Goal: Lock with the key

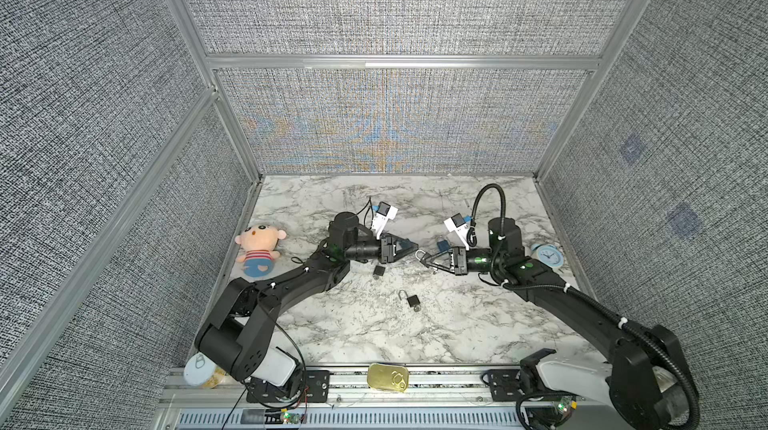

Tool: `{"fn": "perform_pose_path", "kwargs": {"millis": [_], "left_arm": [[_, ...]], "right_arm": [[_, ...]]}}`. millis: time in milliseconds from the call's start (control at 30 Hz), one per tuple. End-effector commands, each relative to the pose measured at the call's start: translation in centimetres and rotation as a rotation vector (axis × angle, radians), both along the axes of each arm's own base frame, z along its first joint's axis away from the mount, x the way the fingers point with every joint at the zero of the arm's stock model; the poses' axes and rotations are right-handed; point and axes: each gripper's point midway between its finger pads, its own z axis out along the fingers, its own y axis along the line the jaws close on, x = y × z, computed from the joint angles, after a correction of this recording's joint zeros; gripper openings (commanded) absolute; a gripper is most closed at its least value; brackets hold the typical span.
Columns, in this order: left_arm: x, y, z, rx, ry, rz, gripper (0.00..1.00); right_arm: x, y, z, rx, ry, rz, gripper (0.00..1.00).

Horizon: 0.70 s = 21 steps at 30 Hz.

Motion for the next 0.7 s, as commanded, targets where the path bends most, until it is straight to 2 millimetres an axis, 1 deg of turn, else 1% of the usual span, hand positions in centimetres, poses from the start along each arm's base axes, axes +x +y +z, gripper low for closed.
{"fn": "perform_pose_path", "kwargs": {"millis": [0, 367, 667], "left_arm": [[-0.2, 0.0, 1.0, -0.037, -0.024, -0.029, 0.33], [-1.3, 0.0, 0.9, -0.043, -0.015, -0.086, 0.33], [-2.0, -1.0, 1.0, -0.035, -0.022, -0.128, 0.29]], "right_arm": [[0.2, 0.1, 0.8, 0.018, -0.048, 0.007, 0.00], [0.3, 0.2, 0.9, 0.019, -0.049, 0.007, 0.00], [0.3, 0.3, 0.8, 0.019, -0.048, 0.010, 0.00]]}}
